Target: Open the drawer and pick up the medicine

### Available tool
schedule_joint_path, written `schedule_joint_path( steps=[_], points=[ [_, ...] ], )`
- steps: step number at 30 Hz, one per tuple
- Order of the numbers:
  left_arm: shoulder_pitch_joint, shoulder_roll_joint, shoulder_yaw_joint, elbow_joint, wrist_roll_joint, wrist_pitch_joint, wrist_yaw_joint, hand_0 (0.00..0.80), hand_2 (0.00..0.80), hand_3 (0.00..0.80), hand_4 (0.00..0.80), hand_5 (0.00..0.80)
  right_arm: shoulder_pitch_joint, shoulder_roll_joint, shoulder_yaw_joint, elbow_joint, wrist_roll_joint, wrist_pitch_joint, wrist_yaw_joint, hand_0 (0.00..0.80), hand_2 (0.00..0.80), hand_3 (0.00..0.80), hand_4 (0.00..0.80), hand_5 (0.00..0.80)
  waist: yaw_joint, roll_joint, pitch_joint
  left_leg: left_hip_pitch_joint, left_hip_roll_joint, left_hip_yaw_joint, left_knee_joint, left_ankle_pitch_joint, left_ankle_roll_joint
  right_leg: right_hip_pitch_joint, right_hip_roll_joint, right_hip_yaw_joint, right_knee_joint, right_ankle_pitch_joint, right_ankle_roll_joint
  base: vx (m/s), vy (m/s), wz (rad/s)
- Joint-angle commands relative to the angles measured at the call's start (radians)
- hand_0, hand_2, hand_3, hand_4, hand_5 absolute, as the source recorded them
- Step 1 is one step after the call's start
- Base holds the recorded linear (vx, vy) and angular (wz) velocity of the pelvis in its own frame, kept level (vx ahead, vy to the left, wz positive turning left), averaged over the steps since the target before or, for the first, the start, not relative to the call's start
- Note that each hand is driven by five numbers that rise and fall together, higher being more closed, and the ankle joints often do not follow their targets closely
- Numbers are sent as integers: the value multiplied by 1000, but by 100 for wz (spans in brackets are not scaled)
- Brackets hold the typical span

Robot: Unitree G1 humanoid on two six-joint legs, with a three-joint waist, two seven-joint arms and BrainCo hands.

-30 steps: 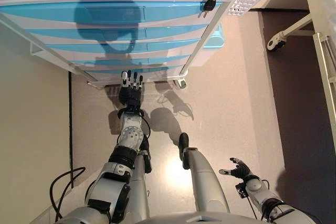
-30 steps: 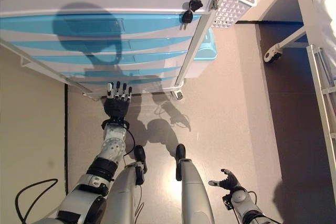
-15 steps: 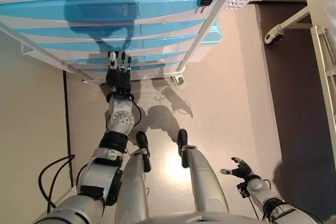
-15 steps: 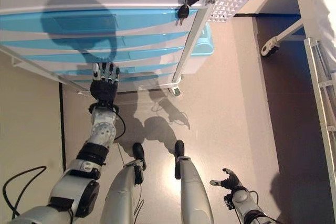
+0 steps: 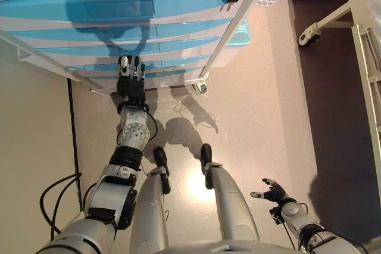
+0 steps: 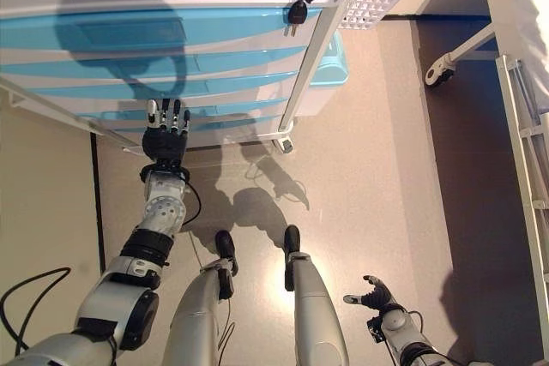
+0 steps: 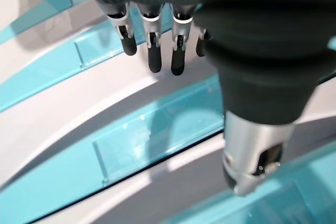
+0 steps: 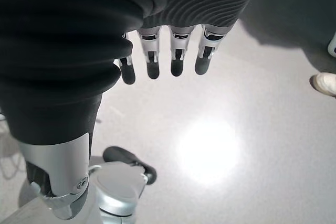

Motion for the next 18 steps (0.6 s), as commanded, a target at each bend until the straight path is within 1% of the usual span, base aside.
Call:
schedule_joint_path(
  steps=[1, 5, 7, 8, 10, 15, 18],
  points=[
    [-246, 52, -18, -35, 49, -57, -54, 0, 0, 0, 0, 0, 8, -84, 50, 15, -25, -7, 5, 0, 0, 0, 0, 0, -7, 33, -39, 38, -36, -25, -10, -88, 10, -20, 18, -29, -29, 102, 18, 0, 0, 0],
    [-257, 60, -35, -58, 56, -56, -60, 0, 0, 0, 0, 0, 9, -85, 57, 15, -31, -6, 11, 0, 0, 0, 0, 0, -6, 36, -38, 41, -39, -25, -12, -87, 10, -18, 18, -27, -29, 101, 17, 0, 0, 0],
    [-267, 69, -60, -102, 64, -57, -71, 0, 0, 0, 0, 0, 9, -87, 58, 14, -32, -5, 15, 0, 0, 0, 0, 0, -4, 40, -39, 45, -40, -26, -12, -86, 10, -14, 18, -28, -25, 99, 16, 0, 0, 0],
    [-267, 69, -60, -102, 64, -57, -71, 0, 0, 0, 0, 0, 9, -86, 58, 14, -32, -5, 15, 0, 0, 0, 0, 0, -4, 40, -39, 45, -40, -26, -12, -86, 10, -14, 18, -28, -25, 99, 16, 0, 0, 0],
    [-280, 72, -94, -152, 58, -52, -97, 0, 0, 0, 0, 0, 11, -91, 60, 21, -37, -4, 19, 0, 0, 0, 0, 0, -1, 44, -40, 54, -41, -28, -12, -86, 11, -8, 18, -28, -20, 96, 15, 0, 0, 0],
    [-296, 80, -133, -194, 48, -41, -130, 0, 0, 0, 0, 0, 20, -97, 64, 22, -43, -2, 31, 0, 0, 0, 0, 0, 0, 44, -47, 83, -44, -28, -25, -84, 9, 22, 18, -27, -35, 100, 16, 0, 0, 0],
    [-305, 84, -163, -243, 23, -38, -161, 0, 0, 0, 0, 0, 35, -105, 71, 19, -57, -3, 43, 0, 0, 0, 0, 0, 0, 44, -56, 108, -46, -28, -38, -81, 5, 50, 17, -26, -54, 105, 16, 0, 0, 0]
  ],
)
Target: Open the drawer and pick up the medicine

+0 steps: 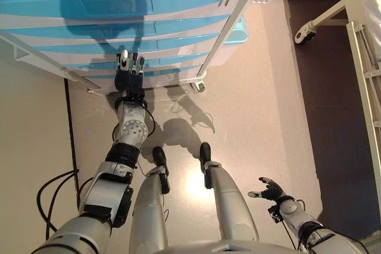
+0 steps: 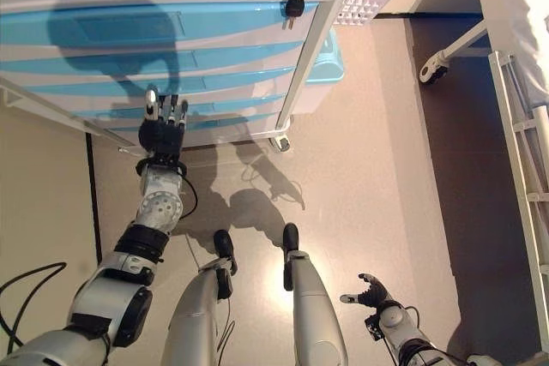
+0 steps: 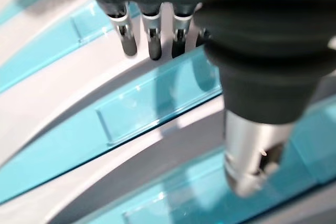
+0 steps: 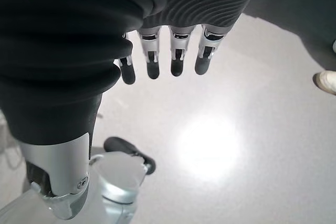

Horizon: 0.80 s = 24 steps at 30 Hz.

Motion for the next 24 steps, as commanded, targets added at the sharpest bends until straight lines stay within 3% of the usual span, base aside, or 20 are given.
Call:
schedule_joint_path(
  steps=[1, 15, 16, 17, 18, 24],
  points=[
    [-288, 45, -90, -205, 86, -42, -173, 0, 0, 0, 0, 0, 47, -104, 54, 15, -32, -4, 11, 0, 0, 0, 0, 0, 8, 45, -58, 82, -37, -41, -16, -98, -14, 22, 28, -32, -25, 78, 6, 0, 0, 0],
    [-336, 73, -118, -217, 64, -41, -192, 0, 0, 0, 0, 0, 48, -114, 73, 30, -57, -1, 22, 0, 0, 0, 0, 0, 18, 50, -53, 170, -60, -52, -71, -68, -26, 107, 16, -42, -46, 74, 3, 0, 0, 0],
    [-336, 71, -114, -216, 64, -42, -189, 188, 188, 188, 188, 188, 47, -113, 73, 35, -57, 0, 21, 0, 0, 0, 0, 0, 19, 50, -51, 172, -61, -52, -71, -67, -26, 109, 15, -42, -46, 73, 3, 0, 0, 0],
    [-336, 71, -114, -216, 65, -42, -189, 445, 445, 445, 445, 445, 47, -113, 73, 36, -57, 0, 21, 0, 0, 0, 0, 0, 18, 50, -51, 172, -61, -52, -72, -67, -26, 110, 15, -42, -46, 73, 3, 0, 0, 0],
    [-335, 65, -106, -214, 65, -43, -181, 800, 800, 800, 800, 800, 42, -108, 74, 42, -59, 3, 19, 0, 0, 0, 0, 0, 21, 51, -48, 174, -64, -53, -69, -66, -26, 114, 12, -45, -44, 70, 1, 0, 0, 0],
    [-301, 63, -79, -214, 79, -49, -158, 800, 800, 800, 800, 800, 44, -102, 71, 33, -60, 4, 18, 0, 0, 0, 0, 0, 26, 53, -47, 166, -58, -62, -50, -69, -28, 111, 14, -50, -25, 54, -10, -6, -8, -1]
  ],
)
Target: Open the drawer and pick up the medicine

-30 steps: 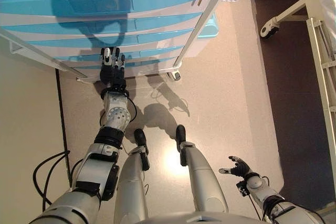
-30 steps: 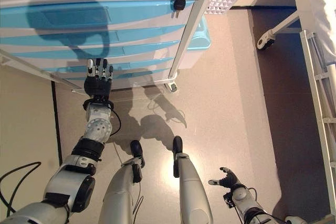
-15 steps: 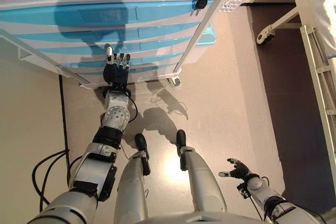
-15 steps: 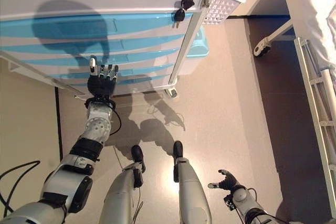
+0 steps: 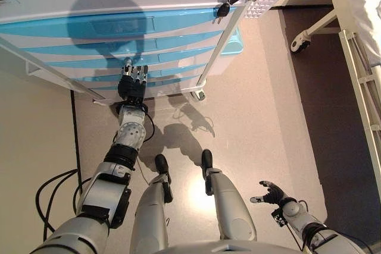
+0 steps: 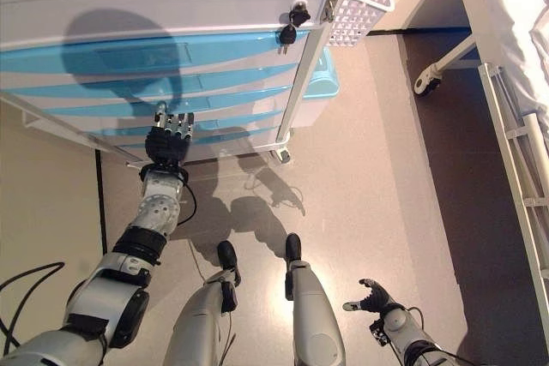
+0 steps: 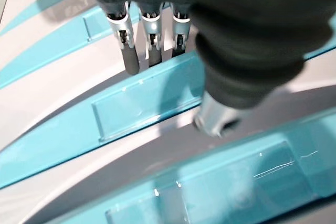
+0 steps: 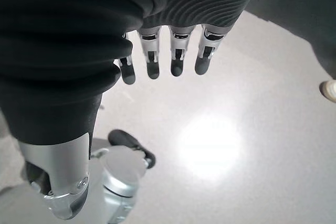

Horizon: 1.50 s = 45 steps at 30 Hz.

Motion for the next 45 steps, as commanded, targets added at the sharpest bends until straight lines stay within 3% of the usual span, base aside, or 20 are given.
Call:
schedule_joint_path(
  steps=[1, 14, 23, 36, 45],
  points=[
    [-304, 38, -60, -265, 175, -86, -182, 800, 800, 800, 800, 800, 45, -75, 33, 23, -12, 2, -3, 0, 0, 0, 0, 0, 17, 54, -100, -9, -27, -69, 64, -105, -27, -38, 33, -43, 34, 44, -14, 0, 0, 0],
    [-185, 39, -5, -284, 223, -93, -133, 800, 800, 800, 800, 800, 23, -66, 40, 36, -24, 10, -23, 0, 0, 0, 0, 0, 45, 31, -85, -28, -20, -113, 88, -83, -36, -36, 42, -71, 61, 20, -37, -40, -54, 7],
    [-79, 39, 10, -321, 233, -74, -132, 800, 800, 800, 800, 800, 20, -46, 45, 46, -29, 14, -33, 0, 0, 0, 0, 0, 86, 15, -67, -44, -38, -176, 126, -67, -42, -23, 30, -124, 126, -24, -59, -42, -66, 26],
    [129, 39, 1, -469, 220, -16, -186, 800, 800, 800, 800, 800, 35, -38, 16, 45, -49, 19, -56, 0, 0, 0, 0, 0, 161, 33, -47, -48, -101, -325, 172, -33, -60, 53, -27, -273, 241, -115, -93, -26, -58, 43],
    [329, 47, 31, -605, 202, 19, -255, 800, 800, 800, 800, 800, 38, -40, -11, 47, -70, 12, -59, 0, 0, 0, 0, 0, 207, 48, -50, -27, -126, -385, 187, -26, -69, 117, -51, -352, 268, -148, -106, -6, -21, 28]
  ],
)
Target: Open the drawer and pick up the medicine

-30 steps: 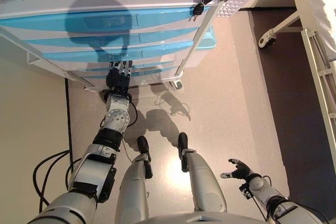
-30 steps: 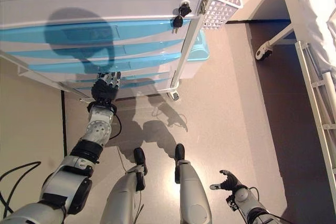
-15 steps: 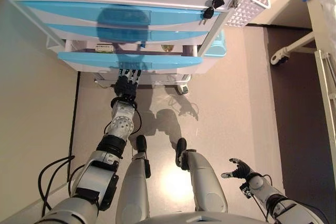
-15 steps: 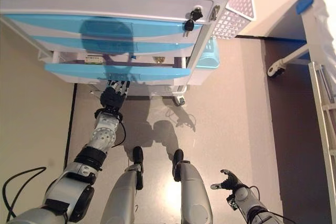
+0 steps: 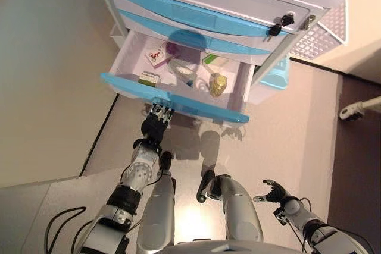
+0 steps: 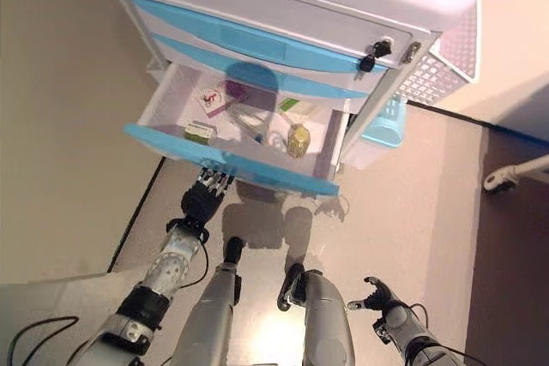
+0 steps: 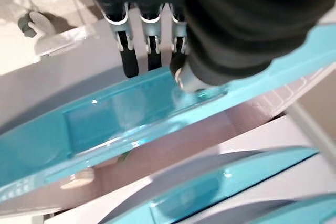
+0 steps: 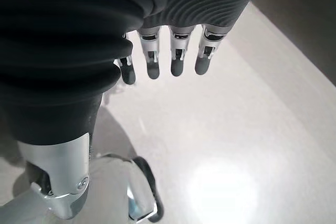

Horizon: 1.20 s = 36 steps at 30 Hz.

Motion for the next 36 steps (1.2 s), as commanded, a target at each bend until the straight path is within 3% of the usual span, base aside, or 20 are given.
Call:
schedule_joint_path(
  steps=[1, 18, 25, 33, 34, 35, 36],
  points=[
    [-101, 95, 143, -343, 30, -159, -207, 800, 800, 800, 800, 800, 72, -32, -5, 15, -20, 4, -11, 0, 0, 0, 0, 0, 46, 3, -104, -54, -97, 46, 123, -91, 100, 3, -1, 37, -78, 135, 59, -2, -5, 17],
    [252, 34, 307, -572, -7, -161, -265, 800, 800, 800, 800, 800, 86, -21, -60, 88, -73, 13, -16, 0, 0, 0, 0, 0, 146, 36, -122, 34, -122, -1, 128, -109, 108, 133, -49, -48, -71, 102, 66, 12, 6, 15],
    [302, 48, 308, -610, 28, -157, -247, 800, 800, 800, 800, 800, 78, -11, -53, 92, -78, 15, -23, 0, 0, 0, 0, 0, 161, 37, -137, 38, -124, -1, 110, -104, 111, 138, -50, -54, -83, 108, 71, 4, 7, 8],
    [355, 57, 296, -574, 80, -151, -194, 800, 800, 800, 800, 800, 68, -8, -55, 87, -61, 16, -37, 0, 0, 0, 0, 0, 162, 31, -147, 34, -117, 14, 87, -94, 116, 128, -45, -42, -110, 131, 82, 0, 0, 0],
    [380, 73, 287, -575, 112, -137, -176, 480, 480, 480, 480, 480, 68, -15, -59, 84, -57, 19, -42, 0, 0, 0, 0, 0, 158, 30, -148, 33, -114, 20, 85, -94, 118, 125, -42, -35, -116, 138, 86, 0, 0, 0],
    [381, 73, 287, -576, 112, -137, -176, 480, 480, 480, 480, 480, 68, -15, -59, 84, -57, 19, -42, 0, 0, 0, 0, 0, 159, 30, -149, 33, -114, 20, 85, -94, 118, 125, -42, -35, -116, 138, 86, 24, 25, -3],
    [404, 98, 282, -560, 157, -128, -151, 0, 0, 0, 0, 0, 69, -25, -63, 78, -54, 21, -45, 0, 0, 0, 0, 0, 152, 29, -148, 32, -108, 28, 90, -98, 122, 121, -40, -28, -119, 143, 90, 0, 0, 0]
  ],
)
